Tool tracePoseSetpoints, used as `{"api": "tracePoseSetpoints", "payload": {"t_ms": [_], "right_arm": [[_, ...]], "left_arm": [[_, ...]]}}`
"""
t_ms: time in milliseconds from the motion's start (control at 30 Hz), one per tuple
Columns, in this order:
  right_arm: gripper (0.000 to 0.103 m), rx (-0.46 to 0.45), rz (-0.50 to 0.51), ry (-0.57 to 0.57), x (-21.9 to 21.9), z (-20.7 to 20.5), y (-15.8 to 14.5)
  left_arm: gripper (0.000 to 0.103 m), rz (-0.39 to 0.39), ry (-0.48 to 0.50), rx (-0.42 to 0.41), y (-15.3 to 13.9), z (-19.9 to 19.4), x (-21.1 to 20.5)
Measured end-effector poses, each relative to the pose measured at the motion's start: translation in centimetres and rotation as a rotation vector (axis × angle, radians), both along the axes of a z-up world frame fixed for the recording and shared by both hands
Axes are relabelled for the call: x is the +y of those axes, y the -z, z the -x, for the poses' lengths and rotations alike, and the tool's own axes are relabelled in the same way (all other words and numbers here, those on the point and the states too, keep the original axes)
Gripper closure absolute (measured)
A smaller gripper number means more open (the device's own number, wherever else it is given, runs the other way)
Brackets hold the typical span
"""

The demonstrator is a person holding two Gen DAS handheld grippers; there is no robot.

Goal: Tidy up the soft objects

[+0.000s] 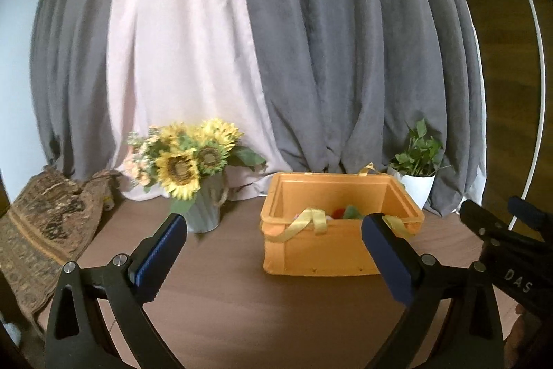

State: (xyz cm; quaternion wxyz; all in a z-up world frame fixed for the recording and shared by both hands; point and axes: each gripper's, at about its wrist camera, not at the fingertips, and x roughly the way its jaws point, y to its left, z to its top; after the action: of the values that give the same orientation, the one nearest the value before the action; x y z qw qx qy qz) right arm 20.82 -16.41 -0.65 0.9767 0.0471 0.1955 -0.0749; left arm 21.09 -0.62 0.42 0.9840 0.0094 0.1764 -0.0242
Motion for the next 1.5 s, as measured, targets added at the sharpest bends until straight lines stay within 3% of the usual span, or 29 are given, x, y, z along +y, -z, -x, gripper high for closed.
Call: {"api": "tracePoseSetpoints", "payload": {"t_ms": [233, 800, 1500], "right_arm": [[0.009, -0.032, 0.028, 0.01, -0.7, 5.6, -1.2], [0.009, -0.083, 0.029, -0.036, -0.7, 16.7, -2.3], [0.009, -0.122, 0.019, -0.039, -1.1, 21.7, -2.9]], "left_arm": [[0.0, -0.001, -0.032, -0.016, -0.8, 6.0, -0.1], [0.0, -0.007, -0.069, -0.033, -2.2, 17.2, 0.1], [0.0, 0.002, -0.063, -0.069, -3.0, 21.7, -0.5]]}}
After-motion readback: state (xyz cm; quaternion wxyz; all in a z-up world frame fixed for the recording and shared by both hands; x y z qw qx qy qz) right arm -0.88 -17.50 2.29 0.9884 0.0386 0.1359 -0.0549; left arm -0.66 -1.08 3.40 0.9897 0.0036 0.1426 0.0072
